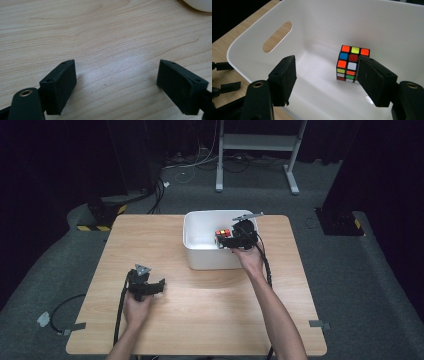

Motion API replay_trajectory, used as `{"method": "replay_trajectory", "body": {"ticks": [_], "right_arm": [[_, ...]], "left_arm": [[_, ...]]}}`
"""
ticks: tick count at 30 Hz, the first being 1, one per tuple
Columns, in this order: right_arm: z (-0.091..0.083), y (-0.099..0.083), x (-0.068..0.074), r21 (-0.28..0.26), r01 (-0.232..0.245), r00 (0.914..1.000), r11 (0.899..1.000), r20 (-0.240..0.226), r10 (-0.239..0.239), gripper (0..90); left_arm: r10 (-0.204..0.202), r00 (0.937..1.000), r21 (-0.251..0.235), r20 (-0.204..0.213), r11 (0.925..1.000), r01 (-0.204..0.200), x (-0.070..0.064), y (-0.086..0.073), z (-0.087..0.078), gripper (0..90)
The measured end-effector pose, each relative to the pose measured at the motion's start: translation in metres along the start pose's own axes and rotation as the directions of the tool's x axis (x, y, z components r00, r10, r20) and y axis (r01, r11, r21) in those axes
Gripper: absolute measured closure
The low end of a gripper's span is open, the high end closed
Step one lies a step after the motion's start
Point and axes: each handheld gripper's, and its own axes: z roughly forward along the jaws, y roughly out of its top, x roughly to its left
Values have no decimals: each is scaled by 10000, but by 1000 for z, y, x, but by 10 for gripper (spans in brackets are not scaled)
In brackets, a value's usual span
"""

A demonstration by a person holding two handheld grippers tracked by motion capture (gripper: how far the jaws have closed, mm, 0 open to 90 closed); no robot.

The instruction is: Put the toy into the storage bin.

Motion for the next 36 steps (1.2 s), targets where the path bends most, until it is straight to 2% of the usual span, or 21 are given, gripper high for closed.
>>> {"method": "replay_trajectory", "body": {"ticks": [9,17,36], "right_arm": [[-18,-6,-5,-678,-42,10000,9977,43,45,321],[-30,-15,-10,-959,-149,9999,9953,54,155,323],[-64,-18,-10,-1644,-5,9999,9864,132,28,329]], "left_arm": [[-1,10000,-5,0,10000,1,0,0,0,163],[-1,10000,0,1,10000,1,0,0,0,163],[0,10000,1,-8,10000,0,0,0,0,163]]}}
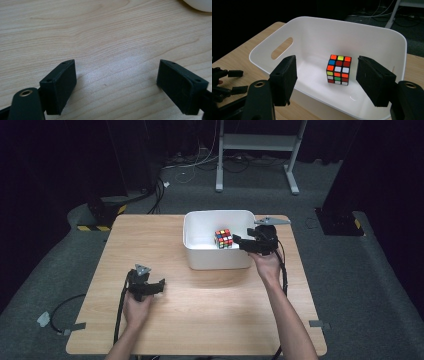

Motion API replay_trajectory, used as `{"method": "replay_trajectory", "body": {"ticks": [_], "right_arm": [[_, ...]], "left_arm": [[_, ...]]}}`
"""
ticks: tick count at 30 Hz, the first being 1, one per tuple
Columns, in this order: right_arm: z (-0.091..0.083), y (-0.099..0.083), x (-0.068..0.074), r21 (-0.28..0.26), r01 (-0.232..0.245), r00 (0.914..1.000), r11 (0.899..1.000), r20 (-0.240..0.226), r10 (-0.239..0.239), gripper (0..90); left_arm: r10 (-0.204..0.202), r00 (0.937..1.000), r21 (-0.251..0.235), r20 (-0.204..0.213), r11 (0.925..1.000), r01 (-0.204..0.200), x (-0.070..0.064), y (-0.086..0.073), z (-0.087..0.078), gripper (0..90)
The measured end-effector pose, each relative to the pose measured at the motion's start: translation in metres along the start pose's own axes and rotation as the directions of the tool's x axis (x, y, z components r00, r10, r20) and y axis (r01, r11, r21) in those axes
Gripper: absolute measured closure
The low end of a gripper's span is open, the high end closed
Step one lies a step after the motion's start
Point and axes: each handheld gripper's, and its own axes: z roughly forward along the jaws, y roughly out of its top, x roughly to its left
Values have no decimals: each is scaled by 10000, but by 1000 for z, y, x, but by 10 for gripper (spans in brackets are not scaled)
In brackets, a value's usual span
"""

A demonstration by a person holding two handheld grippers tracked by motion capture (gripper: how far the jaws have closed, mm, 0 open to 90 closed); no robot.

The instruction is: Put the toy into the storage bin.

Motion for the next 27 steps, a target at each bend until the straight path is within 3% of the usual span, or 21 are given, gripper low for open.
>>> {"method": "replay_trajectory", "body": {"ticks": [27], "right_arm": [[-31,-3,0,-681,97,9997,9976,-199,-110,333]], "left_arm": [[4,10000,-1,-22,10000,-4,0,0,0,164]]}}
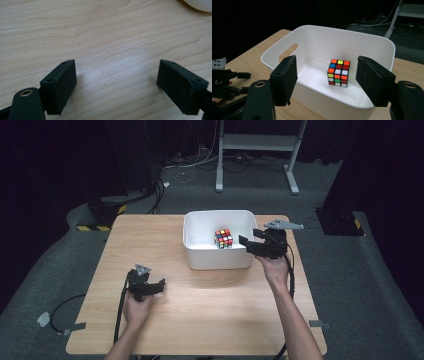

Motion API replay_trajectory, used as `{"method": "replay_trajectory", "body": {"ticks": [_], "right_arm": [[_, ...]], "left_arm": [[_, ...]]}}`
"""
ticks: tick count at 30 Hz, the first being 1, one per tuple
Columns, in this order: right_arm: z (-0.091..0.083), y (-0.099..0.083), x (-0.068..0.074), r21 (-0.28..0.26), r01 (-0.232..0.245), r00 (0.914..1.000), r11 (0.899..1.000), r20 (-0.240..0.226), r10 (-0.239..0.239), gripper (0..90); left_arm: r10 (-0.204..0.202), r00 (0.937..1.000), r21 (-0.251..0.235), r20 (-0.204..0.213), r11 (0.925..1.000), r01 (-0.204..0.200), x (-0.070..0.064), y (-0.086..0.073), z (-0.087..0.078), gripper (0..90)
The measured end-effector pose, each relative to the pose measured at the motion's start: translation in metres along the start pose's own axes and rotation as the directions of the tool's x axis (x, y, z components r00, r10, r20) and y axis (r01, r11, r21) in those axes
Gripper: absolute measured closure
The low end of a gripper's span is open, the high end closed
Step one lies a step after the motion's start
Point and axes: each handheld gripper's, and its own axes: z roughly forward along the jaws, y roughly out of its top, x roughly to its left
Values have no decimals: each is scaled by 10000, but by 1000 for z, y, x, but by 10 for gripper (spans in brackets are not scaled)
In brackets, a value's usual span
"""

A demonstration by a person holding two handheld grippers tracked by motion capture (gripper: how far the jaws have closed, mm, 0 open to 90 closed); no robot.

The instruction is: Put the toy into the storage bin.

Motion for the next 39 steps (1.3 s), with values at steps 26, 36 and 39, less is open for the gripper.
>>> {"method": "replay_trajectory", "body": {"ticks": [26,36,39], "right_arm": [[-25,-21,-8,-423,-228,9997,9988,68,232,337],[-33,-26,-9,-395,-151,9997,9991,189,158,337],[-35,-28,-9,-443,-180,9997,9989,154,187,338]], "left_arm": [[0,10000,0,0,10000,0,0,0,0,164],[2,10000,0,0,10000,-2,0,0,0,164],[-2,10000,-2,0,10000,2,0,0,0,164]]}}
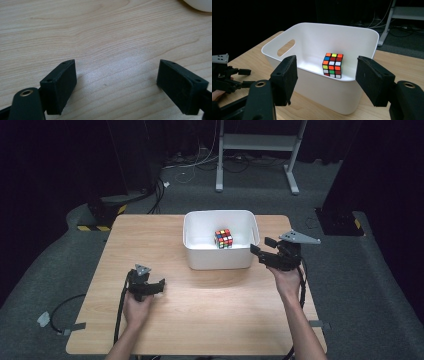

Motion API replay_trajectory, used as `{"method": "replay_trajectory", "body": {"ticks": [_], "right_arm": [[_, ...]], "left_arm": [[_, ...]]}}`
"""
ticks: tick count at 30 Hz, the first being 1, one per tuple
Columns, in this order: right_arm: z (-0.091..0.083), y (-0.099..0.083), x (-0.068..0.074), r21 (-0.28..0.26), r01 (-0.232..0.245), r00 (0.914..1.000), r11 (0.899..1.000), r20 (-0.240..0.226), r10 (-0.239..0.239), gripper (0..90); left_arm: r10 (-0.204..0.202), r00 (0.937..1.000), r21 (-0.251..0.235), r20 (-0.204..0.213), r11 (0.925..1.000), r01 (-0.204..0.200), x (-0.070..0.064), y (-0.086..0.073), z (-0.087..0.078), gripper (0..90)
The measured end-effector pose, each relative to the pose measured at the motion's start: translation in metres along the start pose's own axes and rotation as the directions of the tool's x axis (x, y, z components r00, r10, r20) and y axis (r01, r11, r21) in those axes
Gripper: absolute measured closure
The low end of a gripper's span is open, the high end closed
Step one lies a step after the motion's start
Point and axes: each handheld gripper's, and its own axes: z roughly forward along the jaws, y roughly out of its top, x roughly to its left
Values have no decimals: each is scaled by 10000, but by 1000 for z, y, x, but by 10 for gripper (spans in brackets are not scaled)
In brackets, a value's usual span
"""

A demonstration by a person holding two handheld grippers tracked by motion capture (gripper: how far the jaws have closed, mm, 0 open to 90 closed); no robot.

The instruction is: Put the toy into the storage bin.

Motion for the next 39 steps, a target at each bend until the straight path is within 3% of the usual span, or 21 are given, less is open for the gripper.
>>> {"method": "replay_trajectory", "body": {"ticks": [39], "right_arm": [[-24,-27,-3,-168,-199,9997,9997,111,201,339]], "left_arm": [[-6,10000,-3,5,10000,6,0,0,0,164]]}}
